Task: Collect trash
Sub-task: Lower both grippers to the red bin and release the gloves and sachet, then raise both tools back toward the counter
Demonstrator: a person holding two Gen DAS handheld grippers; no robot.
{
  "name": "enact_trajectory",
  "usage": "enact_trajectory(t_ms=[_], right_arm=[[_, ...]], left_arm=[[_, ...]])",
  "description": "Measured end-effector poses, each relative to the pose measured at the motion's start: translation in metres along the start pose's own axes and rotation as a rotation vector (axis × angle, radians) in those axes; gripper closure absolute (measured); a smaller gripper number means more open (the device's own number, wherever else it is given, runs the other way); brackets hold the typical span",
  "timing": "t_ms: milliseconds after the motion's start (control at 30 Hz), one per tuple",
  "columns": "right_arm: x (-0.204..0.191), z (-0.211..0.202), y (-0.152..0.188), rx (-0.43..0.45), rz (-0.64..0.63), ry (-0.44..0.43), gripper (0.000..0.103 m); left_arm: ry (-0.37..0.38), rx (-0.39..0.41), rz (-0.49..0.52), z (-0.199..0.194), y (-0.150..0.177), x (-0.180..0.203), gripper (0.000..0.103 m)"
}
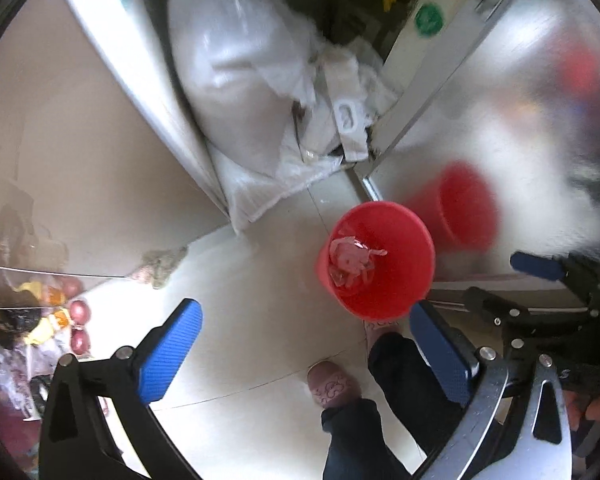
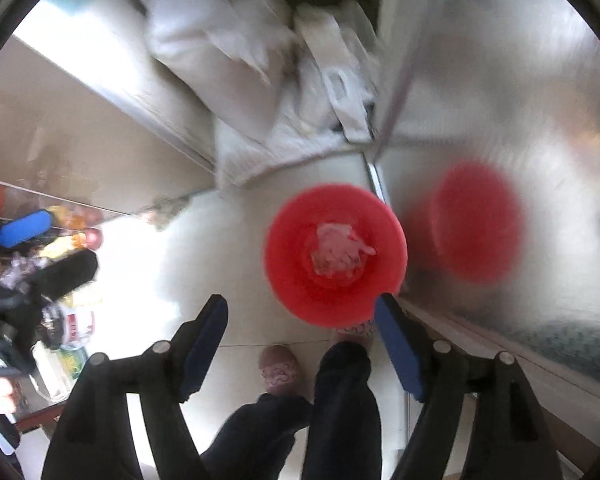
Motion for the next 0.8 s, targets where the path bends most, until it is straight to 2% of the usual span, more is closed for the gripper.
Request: enact_trajectory(t_ms=[233, 367, 500, 600, 633, 667, 800], right_arm=[[-0.036, -0.162, -0.013, 0.183, -0.070, -0.025, 0.019], [-0.032, -0.250, -0.014, 0.277, -0.039, -0.032, 0.011], [-0.018, -0.326, -0.015, 0.388, -0.019, -0.019, 0.009], [-0.005, -0.368, -0.018, 0.476, -0.019, 0.009, 0.009], [0.001, -0.378, -0.019, 0.497, -0.016, -0.023, 0.009], [0.007, -0.385, -0.020, 0.506, -0.010, -0.037, 0.009], [0.035, -0.397, -0.032, 0.486, 0.000, 0.016, 0.009]], left_arm=[[-0.008, 0.087, 0.016, -0.140, -0.014, 0.007, 0.000], [-0.005, 0.172, 0.044, -0.214, -0.030, 0.023, 0.000], [0.032, 0.248, 0.068, -0.274, -0.051, 0.044, 0.000], [0.057, 0.299, 0.109, -0.307, -0.073, 0.065, 0.000], [0.060, 0.315, 0.136, -0.315, -0.081, 0.074, 0.000], [0.057, 0.328, 0.159, -0.321, -0.090, 0.083, 0.000], [0.071, 0.353, 0.208, -0.337, -0.128, 0.110, 0.000]])
Point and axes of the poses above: each gripper's, at about its wrist camera, not at the fingertips, and z roughly the way its jaws point, x to its right, y to its underside, the point moved 5 cm from there along z, roughly the way its jaws point, and after that the axes turned 6 degrees about z, right-handed, at the moved point
